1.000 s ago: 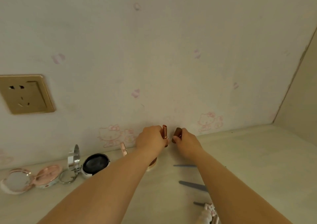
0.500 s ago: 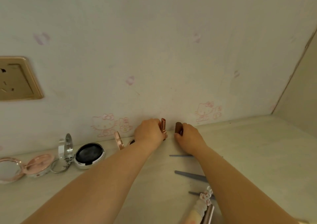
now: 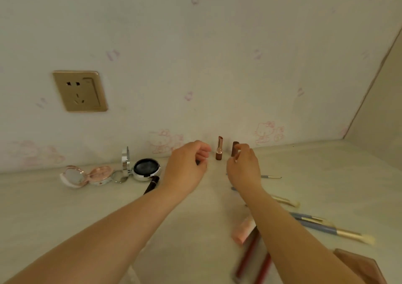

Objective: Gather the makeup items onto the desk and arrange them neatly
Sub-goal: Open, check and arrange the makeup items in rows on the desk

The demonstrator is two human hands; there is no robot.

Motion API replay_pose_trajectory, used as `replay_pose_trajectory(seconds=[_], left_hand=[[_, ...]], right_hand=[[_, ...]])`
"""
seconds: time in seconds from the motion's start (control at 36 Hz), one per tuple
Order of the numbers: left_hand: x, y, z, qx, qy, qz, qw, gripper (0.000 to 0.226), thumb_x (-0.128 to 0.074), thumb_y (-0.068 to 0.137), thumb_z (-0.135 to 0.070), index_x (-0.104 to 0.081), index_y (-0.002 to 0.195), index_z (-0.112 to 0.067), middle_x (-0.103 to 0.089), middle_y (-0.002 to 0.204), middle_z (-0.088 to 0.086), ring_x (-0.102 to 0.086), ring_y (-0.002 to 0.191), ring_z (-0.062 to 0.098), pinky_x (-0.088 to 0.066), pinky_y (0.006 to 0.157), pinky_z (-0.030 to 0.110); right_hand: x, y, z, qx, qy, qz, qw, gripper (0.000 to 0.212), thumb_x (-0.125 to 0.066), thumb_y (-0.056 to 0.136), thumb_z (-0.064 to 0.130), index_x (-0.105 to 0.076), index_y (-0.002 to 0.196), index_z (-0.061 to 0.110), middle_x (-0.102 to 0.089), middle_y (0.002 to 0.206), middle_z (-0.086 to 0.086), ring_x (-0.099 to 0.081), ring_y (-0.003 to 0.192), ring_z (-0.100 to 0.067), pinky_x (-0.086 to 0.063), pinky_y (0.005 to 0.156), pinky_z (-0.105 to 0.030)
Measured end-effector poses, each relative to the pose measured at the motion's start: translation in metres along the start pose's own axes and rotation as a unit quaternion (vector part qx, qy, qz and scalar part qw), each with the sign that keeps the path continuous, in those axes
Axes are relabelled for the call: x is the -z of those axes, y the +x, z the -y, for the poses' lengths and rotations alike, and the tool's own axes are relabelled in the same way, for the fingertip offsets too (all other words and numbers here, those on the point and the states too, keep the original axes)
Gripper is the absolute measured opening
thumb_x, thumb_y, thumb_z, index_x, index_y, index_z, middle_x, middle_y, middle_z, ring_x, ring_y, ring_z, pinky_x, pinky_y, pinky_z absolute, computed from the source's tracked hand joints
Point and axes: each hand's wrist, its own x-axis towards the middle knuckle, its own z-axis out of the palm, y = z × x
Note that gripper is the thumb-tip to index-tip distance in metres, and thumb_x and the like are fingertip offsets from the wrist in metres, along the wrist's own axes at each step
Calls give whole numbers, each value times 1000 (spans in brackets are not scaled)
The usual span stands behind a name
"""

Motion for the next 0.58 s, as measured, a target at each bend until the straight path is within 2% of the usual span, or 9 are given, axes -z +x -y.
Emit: replay_pose_trajectory(seconds=[0.06,0.14,0.19,0.28,0.36,0.44,0.5,0.58], left_hand=[[15,-19,4,-8,14,-1,1000,23,-63,81,-1,-66,97,-16,-63,85,-10,-56,75,-4,-40,71,0],[31,-47,18,1,59,26,998,19,-64,82,-7,-67,97,-19,-65,86,-9,-57,74,-1,-42,71,4],[41,-63,31,22,87,37,995,18,-65,82,-11,-67,97,-21,-65,86,-10,-58,76,2,-46,73,13],[57,-80,49,55,120,13,991,16,-65,82,-15,-66,96,-22,-63,86,-11,-59,79,6,-50,77,26],[71,-87,65,90,121,-22,988,15,-64,82,-14,-67,95,-22,-66,87,-8,-61,80,8,-50,78,27],[84,-92,83,134,105,-42,985,15,-63,82,-15,-66,92,-25,-67,86,-9,-62,82,10,-50,80,29],[88,-92,93,171,101,-24,980,12,-64,84,-21,-65,95,-26,-65,89,-9,-61,87,10,-48,81,28],[86,-88,102,216,95,3,972,25,-66,82,-36,-64,102,-21,-61,93,-8,-57,91,9,-41,80,22]], right_hand=[[-4,-26,13,4,53,-4,999,32,-43,89,5,-50,120,10,-56,116,-10,-53,100,-22,-42,83,-31],[-17,-65,24,3,75,39,996,27,-44,89,6,-56,113,13,-56,109,-7,-51,92,-17,-40,79,-26],[-27,-85,31,0,81,64,995,26,-44,90,7,-58,111,14,-56,107,-4,-51,93,-15,-39,79,-24],[-47,-106,41,-21,102,96,990,27,-44,88,6,-61,108,14,-59,107,-3,-54,97,-16,-40,81,-23],[-61,-116,45,-51,123,107,985,28,-43,88,4,-63,105,14,-60,107,-2,-55,100,-16,-40,81,-22],[-69,-119,49,-66,138,95,984,30,-41,89,4,-63,105,15,-58,104,1,-52,95,-12,-39,80,-21],[-74,-119,52,-67,142,82,984,31,-40,88,3,-64,104,15,-59,102,1,-54,95,-14,-41,80,-22],[-81,-119,55,-40,130,66,988,29,-41,88,4,-65,103,14,-60,99,1,-55,92,-13,-43,81,-24]])
